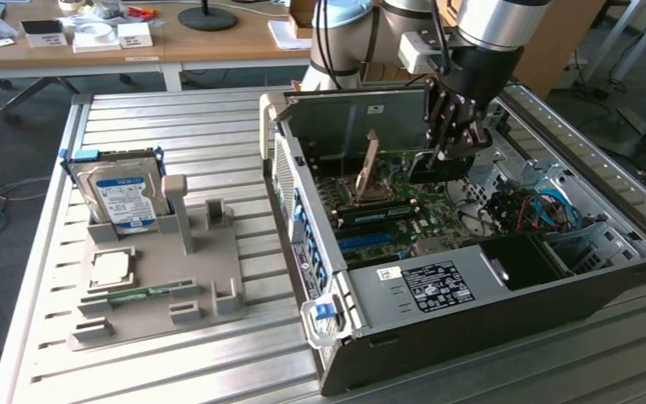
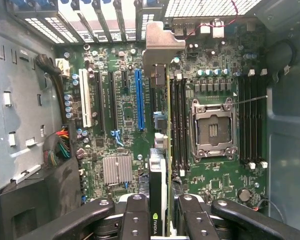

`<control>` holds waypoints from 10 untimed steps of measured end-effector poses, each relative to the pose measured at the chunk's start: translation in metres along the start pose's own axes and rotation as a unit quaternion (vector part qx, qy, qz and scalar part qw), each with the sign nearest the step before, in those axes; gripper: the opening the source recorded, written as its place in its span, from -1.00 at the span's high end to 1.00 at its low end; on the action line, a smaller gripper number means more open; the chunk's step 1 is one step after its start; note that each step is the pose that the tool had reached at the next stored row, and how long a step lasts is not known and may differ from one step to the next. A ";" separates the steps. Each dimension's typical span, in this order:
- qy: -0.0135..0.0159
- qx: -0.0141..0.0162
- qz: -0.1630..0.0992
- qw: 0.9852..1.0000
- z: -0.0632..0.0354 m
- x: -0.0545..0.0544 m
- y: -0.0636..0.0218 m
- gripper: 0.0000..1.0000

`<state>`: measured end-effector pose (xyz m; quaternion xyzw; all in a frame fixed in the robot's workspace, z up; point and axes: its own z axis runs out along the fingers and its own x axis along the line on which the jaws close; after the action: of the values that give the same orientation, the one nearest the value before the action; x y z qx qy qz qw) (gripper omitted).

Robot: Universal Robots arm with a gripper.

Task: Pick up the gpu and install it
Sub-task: 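Insert the gpu into the slot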

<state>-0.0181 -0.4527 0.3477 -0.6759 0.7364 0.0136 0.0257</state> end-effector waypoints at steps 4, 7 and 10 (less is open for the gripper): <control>0.000 0.000 0.000 1.000 0.0032 0.000 0.0001 0.47; 0.000 0.000 0.000 1.000 0.0050 0.000 0.0001 0.47; 0.000 0.000 0.000 1.000 0.0059 0.000 0.0001 0.47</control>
<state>-0.0181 -0.4527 0.3417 -0.6759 0.7364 0.0136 0.0256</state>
